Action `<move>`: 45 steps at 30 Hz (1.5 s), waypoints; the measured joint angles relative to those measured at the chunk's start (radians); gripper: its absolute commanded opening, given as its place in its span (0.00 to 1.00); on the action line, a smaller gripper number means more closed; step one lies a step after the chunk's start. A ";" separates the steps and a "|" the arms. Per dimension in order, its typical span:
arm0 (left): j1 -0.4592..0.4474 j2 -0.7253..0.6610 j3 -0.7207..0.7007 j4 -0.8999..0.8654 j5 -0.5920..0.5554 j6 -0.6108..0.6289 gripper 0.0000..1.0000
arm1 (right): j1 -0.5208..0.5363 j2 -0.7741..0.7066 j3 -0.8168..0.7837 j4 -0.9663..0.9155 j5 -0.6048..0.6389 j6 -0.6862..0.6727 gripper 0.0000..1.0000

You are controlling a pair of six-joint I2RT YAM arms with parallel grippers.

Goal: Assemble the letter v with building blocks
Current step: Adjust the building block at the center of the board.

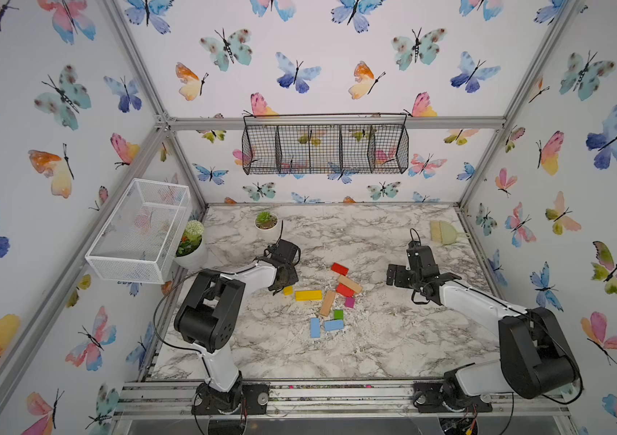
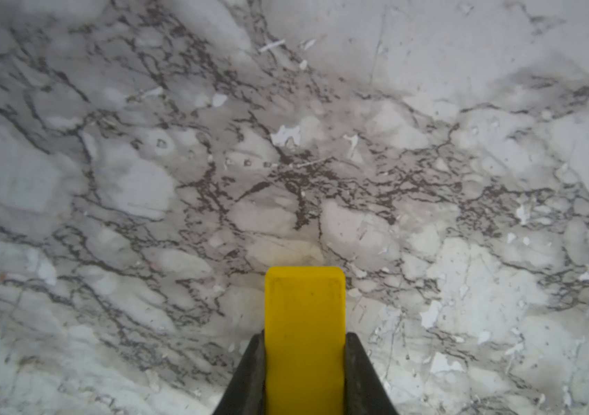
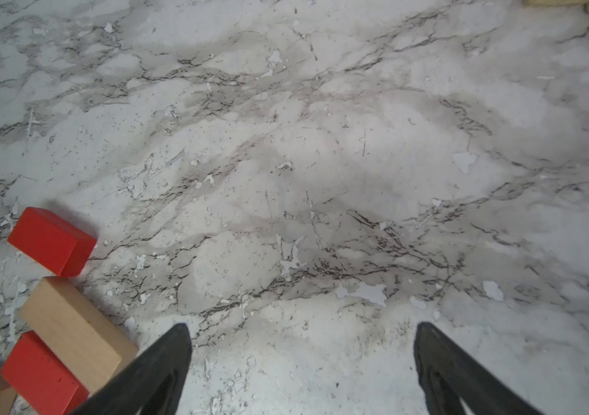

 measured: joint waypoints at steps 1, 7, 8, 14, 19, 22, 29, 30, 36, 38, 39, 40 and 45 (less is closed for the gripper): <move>0.000 -0.004 -0.007 0.005 -0.004 -0.016 0.07 | 0.001 0.003 0.001 0.000 -0.004 -0.004 0.98; -0.003 -0.030 -0.037 0.039 -0.048 -0.098 0.06 | 0.015 0.010 0.001 0.000 -0.020 -0.018 0.98; -0.003 -0.033 -0.038 0.044 -0.055 -0.104 0.07 | 0.018 0.010 0.001 0.000 -0.023 -0.021 0.98; -0.007 -0.033 -0.025 0.052 -0.082 -0.126 0.07 | 0.025 0.010 0.001 0.000 -0.034 -0.030 0.98; -0.008 -0.032 -0.026 0.052 -0.092 -0.141 0.07 | 0.026 0.010 0.002 0.000 -0.042 -0.031 0.98; -0.008 -0.027 -0.026 0.052 -0.102 -0.145 0.07 | 0.026 0.013 0.005 0.000 -0.045 -0.031 0.98; -0.009 0.009 -0.026 0.059 -0.113 -0.151 0.12 | 0.032 0.016 0.006 0.000 -0.051 -0.031 0.98; -0.011 0.011 -0.025 0.061 -0.118 -0.152 0.13 | 0.032 0.016 0.006 0.000 -0.052 -0.031 0.98; -0.015 0.024 -0.014 0.068 -0.134 -0.155 0.25 | 0.032 0.018 0.006 0.000 -0.052 -0.031 0.98; -0.015 0.027 -0.012 0.069 -0.138 -0.155 0.33 | 0.032 0.021 0.006 0.000 -0.053 -0.031 0.98; -0.015 0.028 -0.011 0.069 -0.139 -0.156 0.35 | 0.032 0.022 0.006 0.000 -0.052 -0.031 0.98; -0.015 0.030 -0.008 0.066 -0.143 -0.158 0.37 | 0.032 0.023 0.006 0.000 -0.052 -0.031 0.98; -0.015 0.033 -0.001 0.061 -0.149 -0.160 0.48 | 0.035 0.026 0.006 0.000 -0.052 -0.031 0.98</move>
